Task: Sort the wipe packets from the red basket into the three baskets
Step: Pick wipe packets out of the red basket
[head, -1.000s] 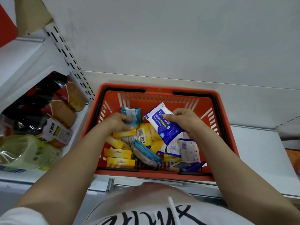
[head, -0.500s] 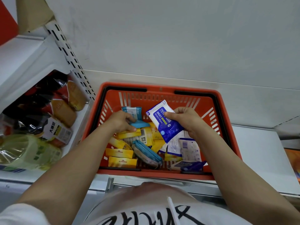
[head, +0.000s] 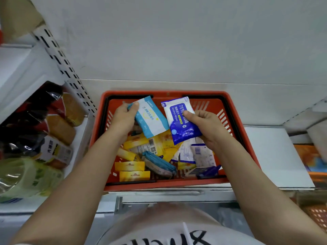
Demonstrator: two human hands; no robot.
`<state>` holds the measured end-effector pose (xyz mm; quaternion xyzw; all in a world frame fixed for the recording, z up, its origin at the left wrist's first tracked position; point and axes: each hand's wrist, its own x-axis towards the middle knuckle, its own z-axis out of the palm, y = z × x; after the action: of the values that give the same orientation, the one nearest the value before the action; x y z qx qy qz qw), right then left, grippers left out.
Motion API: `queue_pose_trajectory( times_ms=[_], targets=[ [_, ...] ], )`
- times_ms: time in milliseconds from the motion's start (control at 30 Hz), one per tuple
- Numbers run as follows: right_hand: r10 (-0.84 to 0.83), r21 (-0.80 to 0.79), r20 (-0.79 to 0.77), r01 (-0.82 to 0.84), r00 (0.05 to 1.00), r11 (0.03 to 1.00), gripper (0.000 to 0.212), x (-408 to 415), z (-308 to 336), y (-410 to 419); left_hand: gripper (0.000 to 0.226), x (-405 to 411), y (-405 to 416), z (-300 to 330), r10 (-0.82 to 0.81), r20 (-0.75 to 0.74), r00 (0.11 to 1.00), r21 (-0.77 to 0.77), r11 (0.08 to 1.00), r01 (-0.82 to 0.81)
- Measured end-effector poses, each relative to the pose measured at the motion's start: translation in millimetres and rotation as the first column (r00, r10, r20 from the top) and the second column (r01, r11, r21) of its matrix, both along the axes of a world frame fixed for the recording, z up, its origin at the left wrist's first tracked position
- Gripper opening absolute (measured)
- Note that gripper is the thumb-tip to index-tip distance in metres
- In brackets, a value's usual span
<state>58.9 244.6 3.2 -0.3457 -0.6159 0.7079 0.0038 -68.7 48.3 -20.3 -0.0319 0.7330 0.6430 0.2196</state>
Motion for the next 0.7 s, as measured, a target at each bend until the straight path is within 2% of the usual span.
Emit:
queue_pose_trajectory(
  times_ms=[100, 200, 333, 467, 600, 700],
  targets=[
    [-0.054, -0.023, -0.043, 0.053, 0.998, 0.998, 0.038, 13, 4, -7, 0.031, 8, 4, 6, -0.064, 0.056, 0.996, 0.101, 0.993, 0.058],
    [-0.122, -0.040, -0.063, 0.120, 0.991, 0.992, 0.033, 31, 9, -10, 0.025, 18, 14, 12, -0.116, 0.078, 0.990, 0.177, 0.979, 0.101],
    [-0.239, 0.001, -0.090, 0.240, 0.967, 0.971, 0.029, 63, 18, -10, 0.030, 37, 32, 18, -0.146, 0.097, 0.985, 0.250, 0.961, 0.117],
    [-0.341, 0.050, -0.115, 0.348, 0.933, 0.936, 0.040, 107, 25, -5, 0.033, 72, 49, 24, -0.179, 0.114, 0.977, 0.309, 0.941, 0.137],
    [-0.449, -0.066, -0.200, 0.445, 0.871, 0.893, 0.027, 164, 36, 3, 0.031, 122, 70, 40, -0.259, 0.110, 0.960, 0.384, 0.902, 0.200],
    [-0.505, -0.081, -0.215, 0.500, 0.836, 0.862, 0.022, 223, 36, 12, 0.036, 181, 92, 48, -0.366, 0.084, 0.927, 0.429, 0.853, 0.298]
  ],
)
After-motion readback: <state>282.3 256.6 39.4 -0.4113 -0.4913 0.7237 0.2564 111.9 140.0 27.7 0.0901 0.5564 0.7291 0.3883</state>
